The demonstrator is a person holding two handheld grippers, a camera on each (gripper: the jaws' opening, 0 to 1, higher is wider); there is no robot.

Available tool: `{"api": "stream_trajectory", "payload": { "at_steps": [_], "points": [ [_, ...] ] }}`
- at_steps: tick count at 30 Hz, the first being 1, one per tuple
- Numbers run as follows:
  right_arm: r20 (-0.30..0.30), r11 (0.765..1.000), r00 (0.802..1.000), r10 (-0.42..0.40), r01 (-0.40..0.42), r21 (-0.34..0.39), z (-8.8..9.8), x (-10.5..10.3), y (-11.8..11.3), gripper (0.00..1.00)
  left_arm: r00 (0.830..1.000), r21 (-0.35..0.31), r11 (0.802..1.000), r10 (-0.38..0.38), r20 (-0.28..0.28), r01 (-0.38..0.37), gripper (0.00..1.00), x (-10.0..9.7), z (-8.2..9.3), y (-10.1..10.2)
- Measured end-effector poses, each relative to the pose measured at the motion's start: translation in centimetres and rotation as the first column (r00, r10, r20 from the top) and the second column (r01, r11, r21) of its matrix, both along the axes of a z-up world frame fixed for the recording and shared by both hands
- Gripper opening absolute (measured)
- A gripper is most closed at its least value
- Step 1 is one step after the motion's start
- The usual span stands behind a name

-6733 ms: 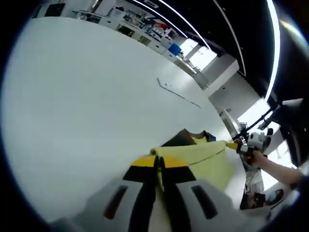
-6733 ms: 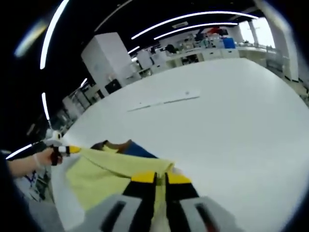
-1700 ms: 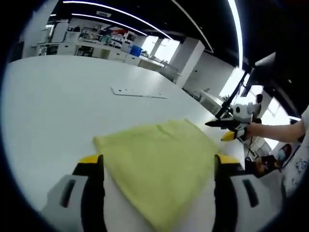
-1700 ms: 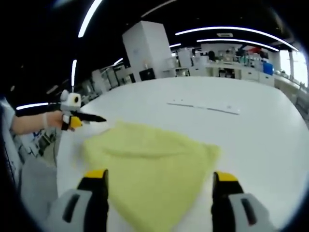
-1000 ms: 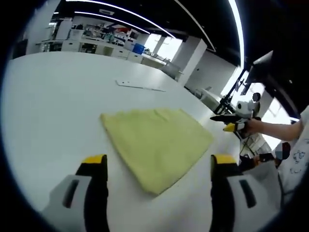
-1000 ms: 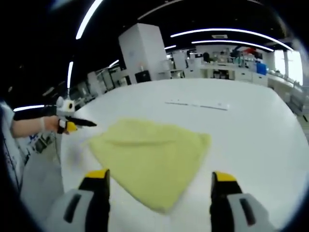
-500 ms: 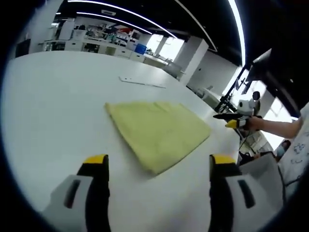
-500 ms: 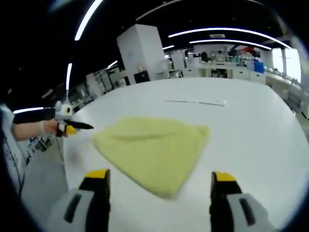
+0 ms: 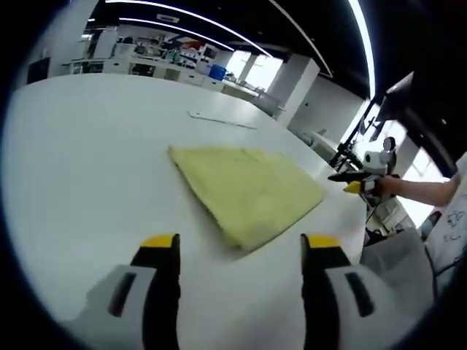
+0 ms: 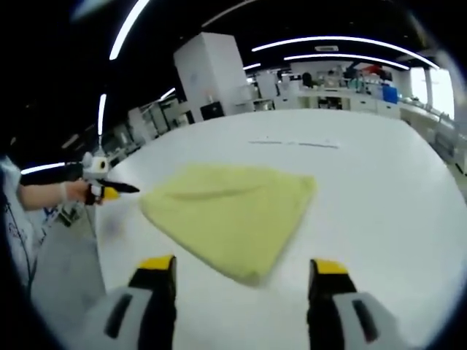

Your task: Fold the garment on the visible template until the final outline fits inside the template.

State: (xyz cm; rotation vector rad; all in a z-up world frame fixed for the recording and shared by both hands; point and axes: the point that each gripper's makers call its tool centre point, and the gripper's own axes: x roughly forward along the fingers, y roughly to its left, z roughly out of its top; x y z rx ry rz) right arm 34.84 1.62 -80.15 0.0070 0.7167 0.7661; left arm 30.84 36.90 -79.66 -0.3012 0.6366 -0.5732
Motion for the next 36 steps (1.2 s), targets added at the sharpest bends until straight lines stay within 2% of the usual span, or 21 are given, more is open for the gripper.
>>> {"api": "stream_trajectory", "payload": {
  "at_steps": [2, 3, 6, 10, 16, 21, 25, 32, 36],
  "points": [
    [-0.010, 1.000, 1.000, 0.001, -0.001, 0.006, -0.3, -0.1, -0.1, 0.55, 1.000, -0.002, 1.000, 0.008, -0.001, -0.008, 0.60, 0.2, -0.2, 0.1],
    [-0.023, 1.000, 1.000, -0.002, 0.002, 0.008, -0.6, -0.2, -0.2, 0.46, 1.000, 0.001, 1.000, 0.015, -0.010, -0.015, 0.59, 0.3, -0.5, 0.3],
    [-0.025, 1.000, 1.000, -0.002, 0.001, -0.013, -1.3, -0.4, -0.3, 0.26, 1.000, -0.003, 1.000, 0.021, -0.019, -0.021, 0.52, 0.1, -0.8, 0.0],
    [-0.051, 1.000, 0.999, -0.016, 0.015, -0.022, -2.6, -0.1, -0.6, 0.25, 0.999, -0.007, 1.000, 0.018, -0.028, -0.019, 0.44, 0.0, -0.9, 0.1],
    [-0.078, 0.999, 0.996, -0.040, 0.039, -0.021, -3.6, -0.1, -0.9, 0.20, 0.999, 0.001, 1.000, 0.032, -0.036, -0.032, 0.36, 0.1, -2.2, 0.5],
    [-0.099, 0.998, 0.993, -0.061, 0.062, 0.005, -3.5, -0.1, -0.5, 0.12, 0.999, 0.009, 0.999, 0.037, -0.037, -0.037, 0.26, 0.3, -3.0, 1.1],
    [-0.099, 0.998, 0.993, -0.064, 0.066, 0.014, -3.5, -0.1, 0.1, 0.10, 0.999, 0.028, 0.999, 0.033, -0.044, -0.031, 0.24, 0.3, -3.3, 1.1],
    [-0.107, 0.997, 0.992, -0.074, 0.077, 0.028, -3.6, 0.3, 0.4, 0.00, 1.000, 0.062, 0.998, -0.010, -0.015, 0.011, 0.17, 0.2, -3.8, 0.4],
    [-0.098, 0.997, 0.992, -0.074, 0.078, 0.030, -3.6, 0.6, 0.3, 0.00, 1.000, 0.068, 0.998, -0.011, -0.008, 0.012, 0.14, 0.4, -3.9, 0.5]
  ]
}}
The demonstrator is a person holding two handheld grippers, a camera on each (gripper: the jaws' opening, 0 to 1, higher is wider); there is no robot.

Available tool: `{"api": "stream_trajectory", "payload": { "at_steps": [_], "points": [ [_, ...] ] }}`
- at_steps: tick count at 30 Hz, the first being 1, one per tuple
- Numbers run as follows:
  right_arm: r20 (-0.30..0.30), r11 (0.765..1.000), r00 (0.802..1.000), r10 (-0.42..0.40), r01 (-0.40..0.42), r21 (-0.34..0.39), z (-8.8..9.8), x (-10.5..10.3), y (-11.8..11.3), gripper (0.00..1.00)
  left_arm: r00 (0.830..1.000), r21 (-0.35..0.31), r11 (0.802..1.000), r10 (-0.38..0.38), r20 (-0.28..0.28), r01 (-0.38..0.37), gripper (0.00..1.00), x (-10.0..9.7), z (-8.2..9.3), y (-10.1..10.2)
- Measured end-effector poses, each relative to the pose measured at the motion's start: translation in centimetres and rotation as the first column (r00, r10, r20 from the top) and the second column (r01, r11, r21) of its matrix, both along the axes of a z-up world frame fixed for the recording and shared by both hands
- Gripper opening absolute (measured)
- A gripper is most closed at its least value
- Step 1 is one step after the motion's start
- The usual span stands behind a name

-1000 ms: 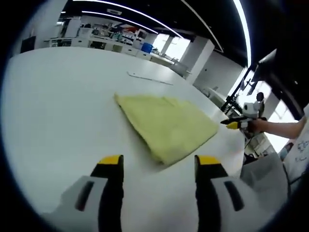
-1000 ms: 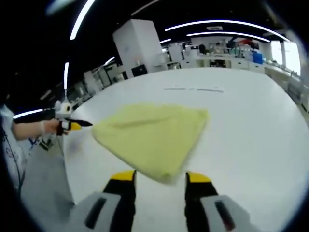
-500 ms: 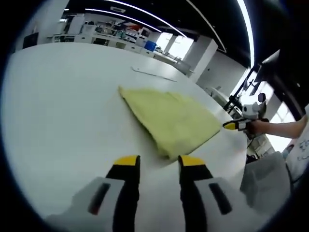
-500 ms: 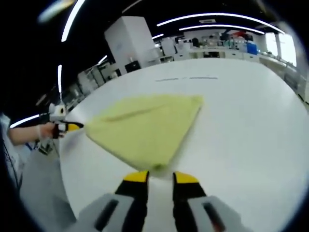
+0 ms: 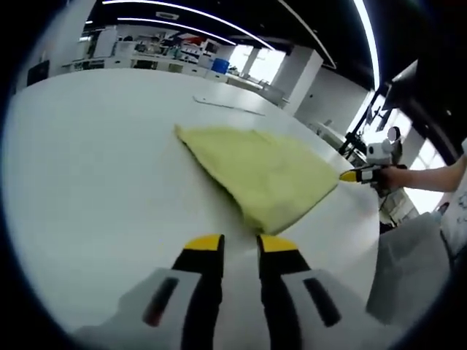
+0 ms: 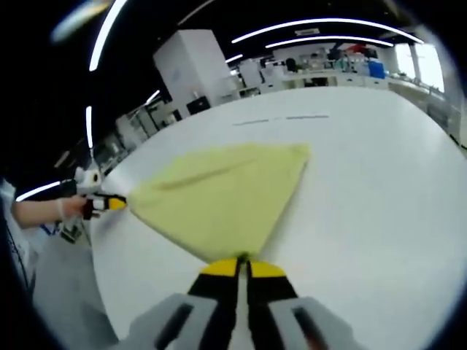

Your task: Fold the garment on the visible template until the final outline fits inside the template.

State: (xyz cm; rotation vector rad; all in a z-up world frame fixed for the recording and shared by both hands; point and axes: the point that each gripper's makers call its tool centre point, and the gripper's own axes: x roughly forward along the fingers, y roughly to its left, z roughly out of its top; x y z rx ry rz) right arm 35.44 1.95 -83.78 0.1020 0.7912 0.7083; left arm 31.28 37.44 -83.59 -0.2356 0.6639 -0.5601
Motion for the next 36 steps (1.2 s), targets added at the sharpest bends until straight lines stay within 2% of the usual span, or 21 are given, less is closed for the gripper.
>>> {"api": "stream_trajectory", "payload": {
  "at_steps": [9, 14, 23, 30, 36],
  "points": [
    [0.003, 1.000, 1.000, 0.004, -0.004, 0.004, 0.2, -0.2, -0.2, 0.00, 0.999, 0.003, 1.000, -0.005, 0.037, 0.005, 0.11, 0.6, 0.4, -0.5],
    [0.005, 1.000, 1.000, 0.001, -0.001, 0.000, 0.4, -0.3, -0.6, 0.00, 0.998, 0.016, 0.999, -0.045, 0.046, 0.044, 0.09, 0.5, 0.3, -1.3],
    [-0.008, 1.000, 1.000, -0.011, 0.011, 0.007, 0.3, -0.2, -0.7, 0.00, 0.984, 0.020, 0.991, -0.131, 0.125, 0.129, 0.02, 0.3, 1.9, -3.1],
    [-0.012, 1.000, 1.000, -0.011, 0.011, 0.004, 0.2, -0.4, -0.5, 0.00, 0.982, 0.039, 0.988, -0.154, 0.110, 0.150, 0.00, 0.2, 1.7, -3.2],
    [-0.002, 1.000, 1.000, 0.001, -0.001, -0.012, 0.4, -0.3, -1.3, 0.00, 0.987, 0.051, 0.989, -0.142, 0.075, 0.139, 0.00, -0.3, 1.4, -2.0]
  ]
}}
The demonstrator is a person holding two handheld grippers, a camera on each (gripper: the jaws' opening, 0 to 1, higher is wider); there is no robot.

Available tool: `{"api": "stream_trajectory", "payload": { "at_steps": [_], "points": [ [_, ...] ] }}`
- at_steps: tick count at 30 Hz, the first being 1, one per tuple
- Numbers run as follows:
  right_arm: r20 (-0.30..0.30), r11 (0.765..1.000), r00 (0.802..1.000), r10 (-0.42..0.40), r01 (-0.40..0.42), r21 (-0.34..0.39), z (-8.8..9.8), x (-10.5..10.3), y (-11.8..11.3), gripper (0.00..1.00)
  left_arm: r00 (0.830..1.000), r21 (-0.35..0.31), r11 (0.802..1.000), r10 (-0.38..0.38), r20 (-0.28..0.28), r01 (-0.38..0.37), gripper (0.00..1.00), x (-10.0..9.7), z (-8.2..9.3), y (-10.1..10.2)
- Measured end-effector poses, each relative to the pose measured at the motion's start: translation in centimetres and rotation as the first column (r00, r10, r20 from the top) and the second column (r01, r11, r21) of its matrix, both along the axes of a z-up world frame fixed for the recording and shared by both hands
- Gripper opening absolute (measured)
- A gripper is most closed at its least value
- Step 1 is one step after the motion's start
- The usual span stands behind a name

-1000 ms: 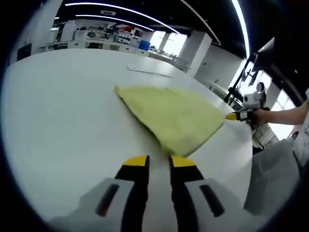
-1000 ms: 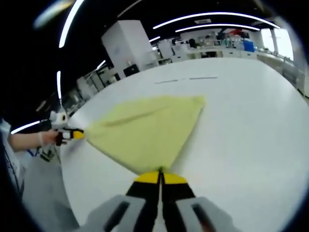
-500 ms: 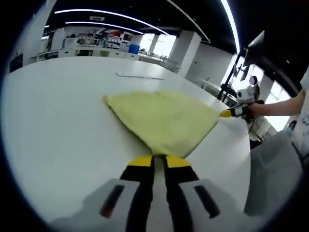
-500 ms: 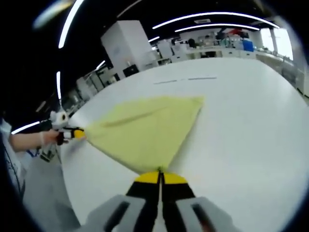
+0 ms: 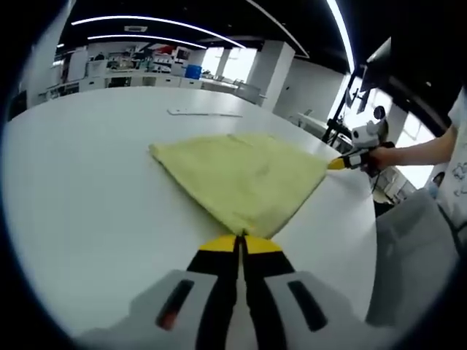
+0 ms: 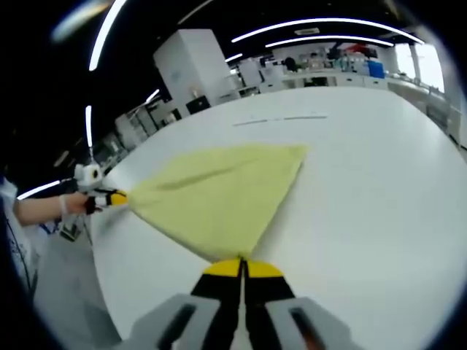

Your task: Fold the garment on the visible template until the final outline fits inside the template.

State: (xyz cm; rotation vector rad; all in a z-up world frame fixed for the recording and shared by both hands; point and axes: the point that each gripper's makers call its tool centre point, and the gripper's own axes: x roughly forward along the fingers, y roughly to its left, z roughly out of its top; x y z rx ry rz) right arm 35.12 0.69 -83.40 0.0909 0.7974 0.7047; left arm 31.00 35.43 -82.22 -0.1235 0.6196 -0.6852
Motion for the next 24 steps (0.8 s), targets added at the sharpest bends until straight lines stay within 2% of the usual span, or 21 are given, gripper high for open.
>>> {"api": "stream_trajectory", "payload": {
  "at_steps": [5, 8, 12, 18, 24],
  "points": [
    [0.001, 1.000, 1.000, 0.000, 0.000, -0.002, 0.2, 0.0, -0.6, 0.00, 1.000, 0.007, 1.000, -0.001, -0.024, 0.001, 0.00, -0.5, 0.0, 0.8],
    [0.017, 0.999, 0.999, 0.039, -0.039, -0.032, 0.4, -0.4, -0.6, 0.00, 0.999, 0.014, 1.000, -0.018, -0.040, 0.018, 0.00, -0.9, -0.2, 0.6],
    [0.015, 0.997, 0.998, 0.065, -0.065, -0.033, 0.7, -1.0, -0.6, 0.00, 0.998, 0.023, 0.999, -0.035, -0.051, 0.036, 0.00, -1.3, -0.4, 0.4],
    [0.003, 0.995, 0.996, 0.092, -0.092, -0.036, 0.5, -1.8, -0.7, 0.00, 0.996, 0.036, 0.998, -0.045, -0.082, 0.048, 0.00, -2.1, -0.8, 0.5],
    [-0.017, 0.995, 0.995, 0.097, -0.097, -0.025, 0.0, -3.0, -0.9, 0.00, 0.994, 0.040, 0.997, -0.057, -0.089, 0.061, 0.00, -3.1, -1.0, 0.6]
  ]
}}
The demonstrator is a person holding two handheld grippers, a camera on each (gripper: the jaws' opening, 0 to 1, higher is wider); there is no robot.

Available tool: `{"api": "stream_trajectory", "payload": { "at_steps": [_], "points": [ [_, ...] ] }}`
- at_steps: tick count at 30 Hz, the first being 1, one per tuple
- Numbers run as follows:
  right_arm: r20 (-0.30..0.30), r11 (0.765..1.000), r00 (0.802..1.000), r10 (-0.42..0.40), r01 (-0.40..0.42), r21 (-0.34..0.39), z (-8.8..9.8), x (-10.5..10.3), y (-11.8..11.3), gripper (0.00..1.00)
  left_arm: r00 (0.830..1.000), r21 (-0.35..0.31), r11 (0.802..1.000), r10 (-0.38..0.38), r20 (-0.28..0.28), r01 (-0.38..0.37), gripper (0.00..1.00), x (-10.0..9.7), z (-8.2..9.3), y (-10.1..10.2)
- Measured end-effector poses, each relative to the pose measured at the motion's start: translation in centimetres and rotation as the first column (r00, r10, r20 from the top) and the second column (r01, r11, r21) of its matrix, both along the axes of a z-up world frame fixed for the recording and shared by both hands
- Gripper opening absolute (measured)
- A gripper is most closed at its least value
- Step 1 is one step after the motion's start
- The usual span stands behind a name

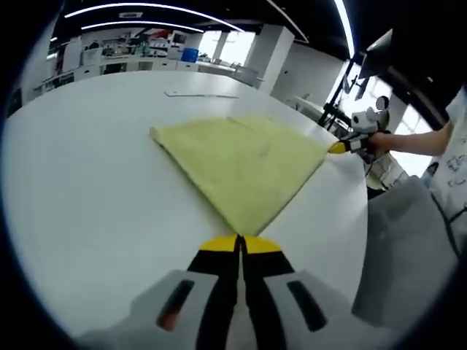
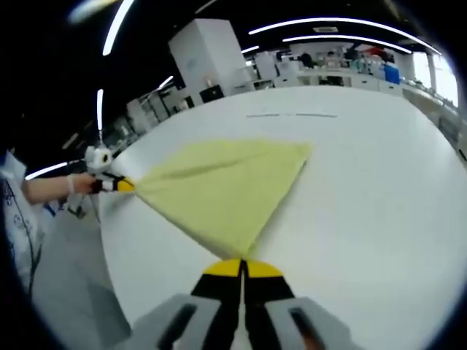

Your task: Fold the garment on the visible template until the final outline fits inside the template.

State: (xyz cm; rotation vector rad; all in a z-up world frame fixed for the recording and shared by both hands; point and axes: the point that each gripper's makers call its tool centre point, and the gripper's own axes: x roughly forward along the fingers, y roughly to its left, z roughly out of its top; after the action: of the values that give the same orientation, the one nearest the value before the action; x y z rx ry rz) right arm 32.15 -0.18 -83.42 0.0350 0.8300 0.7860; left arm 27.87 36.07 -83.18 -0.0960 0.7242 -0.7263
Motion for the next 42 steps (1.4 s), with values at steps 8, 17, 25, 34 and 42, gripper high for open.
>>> {"api": "stream_trajectory", "payload": {
  "at_steps": [8, 17, 25, 34, 42],
  "points": [
    [-0.028, 1.000, 0.999, -0.015, 0.015, 0.022, -0.4, -2.2, 0.0, 0.00, 0.999, -0.028, 0.999, 0.043, -0.020, -0.043, 0.00, -1.0, -0.3, 0.5],
    [-0.059, 0.999, 0.998, -0.025, 0.028, 0.041, -0.8, -5.0, 0.1, 0.00, 0.997, -0.062, 0.995, 0.070, -0.041, -0.072, 0.00, -3.0, -0.7, 0.7],
    [-0.050, 0.998, 0.997, -0.058, 0.059, 0.032, -0.9, -5.4, -0.4, 0.00, 0.997, -0.076, 0.995, 0.064, -0.052, -0.068, 0.00, -4.0, -0.6, 0.1],
    [-0.043, 0.998, 0.997, -0.060, 0.061, 0.030, -0.8, -5.4, -0.2, 0.00, 0.998, -0.052, 0.997, 0.062, -0.018, -0.063, 0.00, -4.0, -0.9, 0.3],
    [-0.008, 0.997, 0.998, -0.066, 0.067, 0.038, 0.1, -5.3, -0.9, 0.00, 0.994, -0.097, 0.990, 0.105, -0.004, -0.105, 0.00, -3.6, 0.1, 1.1]
  ]
}}
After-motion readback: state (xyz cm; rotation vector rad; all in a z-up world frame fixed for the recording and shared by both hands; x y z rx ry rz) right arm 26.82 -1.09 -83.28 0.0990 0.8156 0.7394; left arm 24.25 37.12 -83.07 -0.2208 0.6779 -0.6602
